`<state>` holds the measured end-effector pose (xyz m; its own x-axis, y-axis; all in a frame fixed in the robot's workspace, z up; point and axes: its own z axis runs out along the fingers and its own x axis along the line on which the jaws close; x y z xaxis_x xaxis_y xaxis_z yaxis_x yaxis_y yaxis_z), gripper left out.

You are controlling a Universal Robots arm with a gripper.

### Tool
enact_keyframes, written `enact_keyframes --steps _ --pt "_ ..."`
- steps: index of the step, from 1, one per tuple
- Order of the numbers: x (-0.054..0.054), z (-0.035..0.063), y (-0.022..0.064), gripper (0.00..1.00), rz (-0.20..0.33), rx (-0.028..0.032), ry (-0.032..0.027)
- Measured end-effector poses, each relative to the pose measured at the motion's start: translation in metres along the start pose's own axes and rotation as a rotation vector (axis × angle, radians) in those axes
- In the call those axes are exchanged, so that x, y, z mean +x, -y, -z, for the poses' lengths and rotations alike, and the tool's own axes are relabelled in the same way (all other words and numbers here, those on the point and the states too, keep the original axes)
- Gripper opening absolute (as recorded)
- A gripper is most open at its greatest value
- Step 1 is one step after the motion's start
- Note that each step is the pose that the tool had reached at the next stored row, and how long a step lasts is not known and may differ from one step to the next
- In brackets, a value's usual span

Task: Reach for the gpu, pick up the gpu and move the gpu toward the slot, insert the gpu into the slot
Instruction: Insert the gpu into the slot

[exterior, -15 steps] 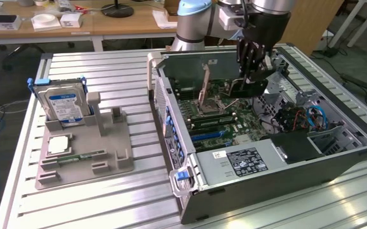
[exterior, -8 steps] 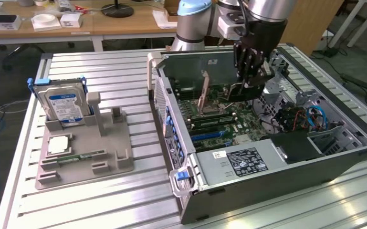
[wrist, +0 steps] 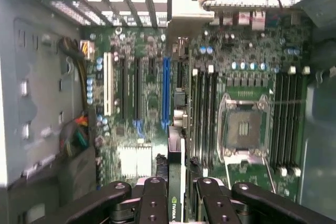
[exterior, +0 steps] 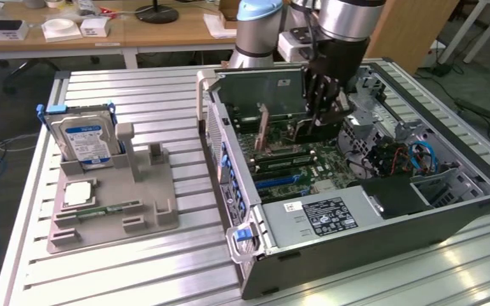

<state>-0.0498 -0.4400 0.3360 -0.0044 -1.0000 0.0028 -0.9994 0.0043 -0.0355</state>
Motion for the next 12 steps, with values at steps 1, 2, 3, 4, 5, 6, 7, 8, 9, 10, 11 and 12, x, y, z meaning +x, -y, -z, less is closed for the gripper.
enact_keyframes --steps 1,2,3,4,5,6,7,8,9,10,11,12 --pt "0.000 -0.0017 -0.0034 0.26 0.000 0.0000 0.0000" --pt "0.001 -0.0034 -0.0046 0.26 0.000 0.0000 0.0000" --pt "0.002 -0.0049 -0.0050 0.26 0.000 -0.0001 -0.0002" --pt "0.004 -0.0064 -0.0052 0.26 0.000 -0.0001 -0.0002" --pt "0.007 -0.0081 -0.0052 0.26 0.000 -0.0001 -0.0001" --pt "0.009 -0.0094 -0.0052 0.26 0.000 0.0000 -0.0001" --pt "0.011 -0.0108 -0.0053 0.26 0.000 -0.0001 -0.0002" --pt "0.013 -0.0123 -0.0054 0.26 0.000 -0.0001 -0.0003" --pt "0.014 -0.0142 -0.0056 0.26 0.000 0.0002 0.0002" --pt "0.014 -0.0159 -0.0068 0.26 0.000 0.0002 0.0001" --pt "0.014 -0.0175 -0.0094 0.26 0.000 0.0000 -0.0002" --pt "0.014 -0.0194 -0.0127 0.26 0.000 0.0001 0.0000"
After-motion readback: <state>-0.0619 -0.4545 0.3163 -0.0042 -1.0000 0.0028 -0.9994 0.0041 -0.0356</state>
